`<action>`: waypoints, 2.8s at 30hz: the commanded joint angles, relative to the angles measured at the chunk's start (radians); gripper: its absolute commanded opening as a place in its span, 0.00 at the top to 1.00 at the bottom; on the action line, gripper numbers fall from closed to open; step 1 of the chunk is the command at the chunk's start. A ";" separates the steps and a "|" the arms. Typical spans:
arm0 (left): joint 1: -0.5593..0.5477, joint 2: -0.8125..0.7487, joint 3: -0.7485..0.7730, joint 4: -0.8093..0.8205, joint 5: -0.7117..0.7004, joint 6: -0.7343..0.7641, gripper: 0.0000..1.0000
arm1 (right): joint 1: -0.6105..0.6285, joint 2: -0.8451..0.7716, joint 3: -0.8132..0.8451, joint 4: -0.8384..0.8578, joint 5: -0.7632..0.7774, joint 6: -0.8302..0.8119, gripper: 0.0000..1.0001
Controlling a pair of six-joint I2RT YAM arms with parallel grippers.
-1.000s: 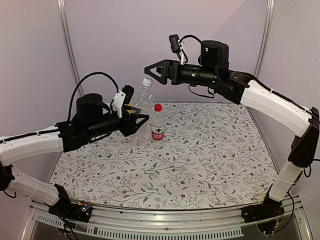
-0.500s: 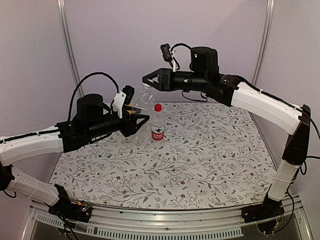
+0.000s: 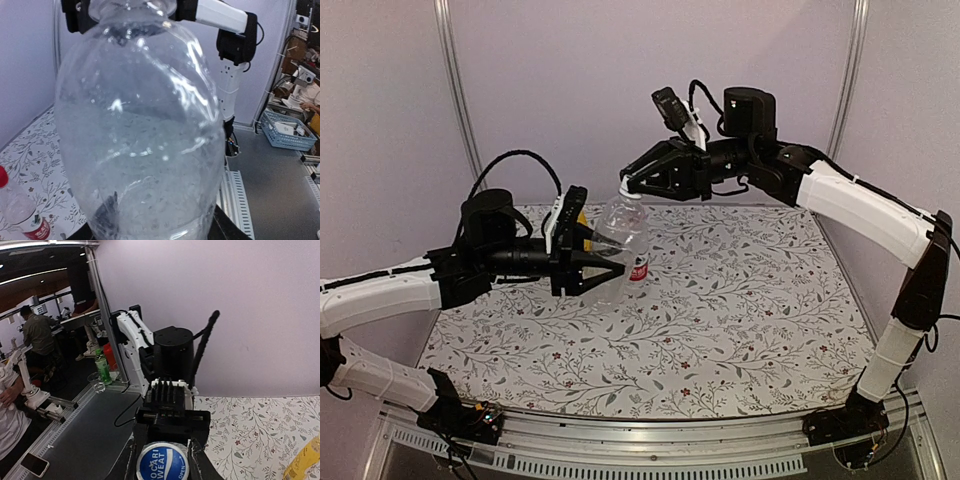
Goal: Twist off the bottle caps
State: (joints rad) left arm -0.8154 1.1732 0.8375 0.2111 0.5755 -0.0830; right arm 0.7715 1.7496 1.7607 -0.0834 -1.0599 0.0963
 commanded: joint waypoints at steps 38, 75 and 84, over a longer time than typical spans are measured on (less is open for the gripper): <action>-0.043 0.049 0.083 -0.079 -0.530 -0.022 0.50 | 0.052 -0.029 0.072 -0.042 0.720 0.274 0.08; -0.067 0.039 0.081 -0.095 -0.617 0.024 0.51 | 0.078 0.071 0.100 -0.057 0.595 0.278 0.64; -0.067 0.028 0.077 -0.092 -0.601 0.028 0.51 | 0.078 0.074 0.094 -0.061 0.581 0.263 0.72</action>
State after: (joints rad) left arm -0.8700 1.2232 0.8951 0.1127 -0.0341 -0.0666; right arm 0.8421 1.8046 1.8397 -0.1566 -0.4450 0.3748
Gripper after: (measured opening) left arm 0.488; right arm 0.302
